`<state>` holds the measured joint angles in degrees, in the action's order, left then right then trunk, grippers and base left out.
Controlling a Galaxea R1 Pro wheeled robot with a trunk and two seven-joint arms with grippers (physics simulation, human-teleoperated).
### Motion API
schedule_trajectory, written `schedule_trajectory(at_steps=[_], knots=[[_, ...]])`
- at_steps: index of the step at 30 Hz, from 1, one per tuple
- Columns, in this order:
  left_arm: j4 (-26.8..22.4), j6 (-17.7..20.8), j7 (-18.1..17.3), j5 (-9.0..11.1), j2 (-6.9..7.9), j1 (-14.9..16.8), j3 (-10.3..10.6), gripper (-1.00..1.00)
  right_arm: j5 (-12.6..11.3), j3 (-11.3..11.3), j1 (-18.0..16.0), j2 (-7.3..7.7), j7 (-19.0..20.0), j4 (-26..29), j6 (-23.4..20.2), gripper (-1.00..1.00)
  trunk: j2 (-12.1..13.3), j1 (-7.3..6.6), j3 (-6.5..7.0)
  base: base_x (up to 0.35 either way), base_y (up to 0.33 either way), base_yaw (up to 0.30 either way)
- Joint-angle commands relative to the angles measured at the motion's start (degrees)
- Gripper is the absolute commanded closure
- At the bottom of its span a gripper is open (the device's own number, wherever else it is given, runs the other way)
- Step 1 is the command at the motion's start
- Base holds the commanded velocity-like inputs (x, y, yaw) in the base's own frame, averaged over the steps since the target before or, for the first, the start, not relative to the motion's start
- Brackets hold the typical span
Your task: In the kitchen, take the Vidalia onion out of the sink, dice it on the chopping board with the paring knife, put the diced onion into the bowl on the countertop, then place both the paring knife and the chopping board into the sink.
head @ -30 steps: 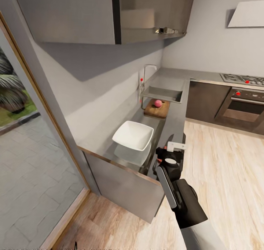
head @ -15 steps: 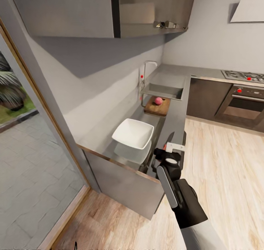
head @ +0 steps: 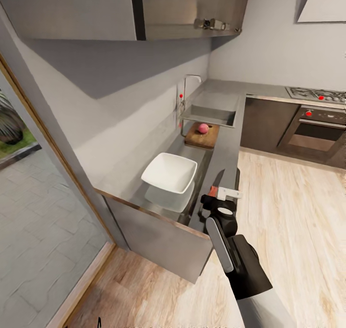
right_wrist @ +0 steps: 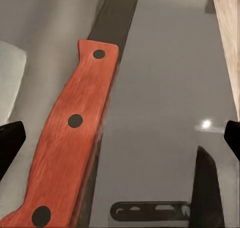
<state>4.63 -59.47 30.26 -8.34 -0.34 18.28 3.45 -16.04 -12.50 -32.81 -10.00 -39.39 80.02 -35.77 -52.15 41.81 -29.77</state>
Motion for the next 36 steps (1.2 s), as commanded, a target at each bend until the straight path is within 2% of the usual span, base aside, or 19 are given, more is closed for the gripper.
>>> schedule_trajectory(at_steps=[1,31,36], knots=[[0.19,-0.19,0.59,-0.35,-0.01,0.09,0.33,-1.00,-0.48,-0.07,-0.06,0.00,-0.52,0.04,-0.12,-1.00,-0.05,0.01,-0.14,0.000,0.000,-0.104],[0.19,-0.18,0.59,-0.36,-0.01,0.09,0.33,-1.00,-0.48,-0.42,-0.06,0.00,-0.69,-0.09,1.05,-1.00,-0.05,0.01,-0.27,0.000,0.000,-0.006],[0.20,-0.16,0.59,-0.36,-0.01,0.09,0.33,-1.00,-0.47,-0.63,-0.06,0.00,-0.60,-2.57,1.06,-1.00,-0.05,0.01,-0.27,0.000,0.000,0.000]])
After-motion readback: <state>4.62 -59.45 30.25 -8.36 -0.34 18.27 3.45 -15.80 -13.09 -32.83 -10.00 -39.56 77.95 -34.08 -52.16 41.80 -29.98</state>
